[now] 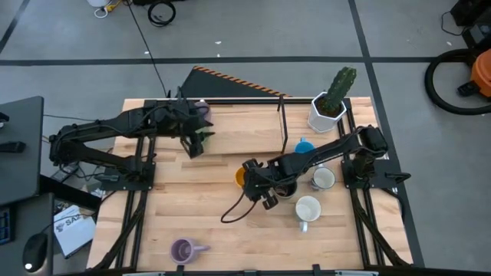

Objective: Place coffee mugs
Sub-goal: Put the yellow mug on the shelf

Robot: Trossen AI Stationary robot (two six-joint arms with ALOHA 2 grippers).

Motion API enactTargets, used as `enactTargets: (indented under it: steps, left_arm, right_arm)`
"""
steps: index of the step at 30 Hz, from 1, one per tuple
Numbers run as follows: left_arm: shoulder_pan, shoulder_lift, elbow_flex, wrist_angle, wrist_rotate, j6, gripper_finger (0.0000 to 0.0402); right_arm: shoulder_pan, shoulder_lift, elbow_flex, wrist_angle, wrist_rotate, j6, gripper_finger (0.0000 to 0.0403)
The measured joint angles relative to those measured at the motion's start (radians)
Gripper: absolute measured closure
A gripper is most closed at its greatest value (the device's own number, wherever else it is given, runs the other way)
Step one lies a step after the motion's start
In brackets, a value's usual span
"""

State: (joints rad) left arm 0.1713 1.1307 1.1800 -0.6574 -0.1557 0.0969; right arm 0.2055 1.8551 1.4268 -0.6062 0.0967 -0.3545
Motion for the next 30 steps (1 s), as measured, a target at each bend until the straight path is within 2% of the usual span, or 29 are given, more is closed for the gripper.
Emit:
enactTargets:
  steps: [7,12,15,23,27,30]
  left_arm:
    - [-0.007,-0.074,-0.217,0.133,0.004,-0.002,0.0258]
    - [-0.008,-0.177,-0.359,0.276,0.077,-0.036,0.0258]
    - [-0.008,-0.22,-0.418,0.326,0.087,-0.061,0.0258]
    - [-0.032,-0.25,-0.454,0.332,0.095,-0.113,0.0258]
    - [-0.042,-0.25,-0.454,0.389,0.092,-0.119,0.0258]
    - [-0.038,-0.25,-0.454,0.428,0.049,-0.138,0.0258]
  right_arm:
    - [-0.041,0.0,0.076,-0.077,-0.012,-0.049,0.0365]
    - [-0.05,-0.005,0.155,-0.136,-0.001,-0.134,0.0365]
    - [-0.07,-0.006,0.194,-0.152,0.016,-0.193,0.0365]
    - [-0.197,-0.006,0.234,-0.143,0.03,-0.302,0.0366]
    - [-0.283,-0.006,0.236,-0.092,-0.03,-0.313,0.0366]
    - [-0.334,-0.006,0.24,-0.107,-0.038,-0.347,0.0366]
